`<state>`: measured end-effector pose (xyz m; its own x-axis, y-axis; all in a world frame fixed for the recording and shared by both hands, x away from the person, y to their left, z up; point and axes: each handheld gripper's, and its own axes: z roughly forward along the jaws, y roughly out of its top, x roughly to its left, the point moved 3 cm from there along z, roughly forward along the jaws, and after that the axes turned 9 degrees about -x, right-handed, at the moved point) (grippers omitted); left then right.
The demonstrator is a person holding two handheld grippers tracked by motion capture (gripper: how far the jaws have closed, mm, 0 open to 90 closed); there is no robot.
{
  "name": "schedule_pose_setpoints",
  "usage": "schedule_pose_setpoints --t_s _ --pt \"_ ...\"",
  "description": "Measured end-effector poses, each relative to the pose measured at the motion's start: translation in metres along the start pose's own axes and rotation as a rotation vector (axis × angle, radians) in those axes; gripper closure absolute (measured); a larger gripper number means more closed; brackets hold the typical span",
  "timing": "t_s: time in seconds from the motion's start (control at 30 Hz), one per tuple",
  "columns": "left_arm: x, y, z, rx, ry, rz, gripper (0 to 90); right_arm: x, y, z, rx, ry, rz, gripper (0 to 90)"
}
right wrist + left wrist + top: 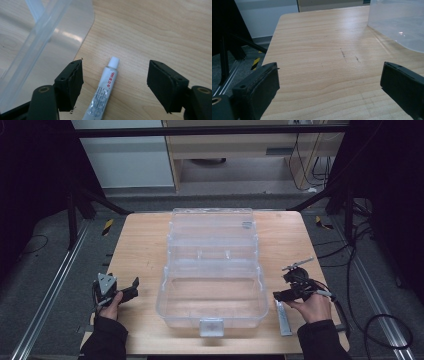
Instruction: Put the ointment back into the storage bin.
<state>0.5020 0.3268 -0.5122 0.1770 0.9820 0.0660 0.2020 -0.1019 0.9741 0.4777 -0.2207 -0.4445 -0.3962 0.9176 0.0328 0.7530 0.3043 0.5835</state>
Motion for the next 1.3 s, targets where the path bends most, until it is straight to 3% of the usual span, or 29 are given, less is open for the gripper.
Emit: schedule_pose_setpoints --t_s 0.6,1.3 --pt "0.000 0.000 0.000 0.000 0.000 0.000 1.6 0.003 -0.014 0.016 0.116 0.014 0.060 41.0" --pt "0.000 0.000 0.000 0.000 -0.001 0.001 1.6 0.002 -0.024 0.034 0.202 0.018 0.112 55.1"
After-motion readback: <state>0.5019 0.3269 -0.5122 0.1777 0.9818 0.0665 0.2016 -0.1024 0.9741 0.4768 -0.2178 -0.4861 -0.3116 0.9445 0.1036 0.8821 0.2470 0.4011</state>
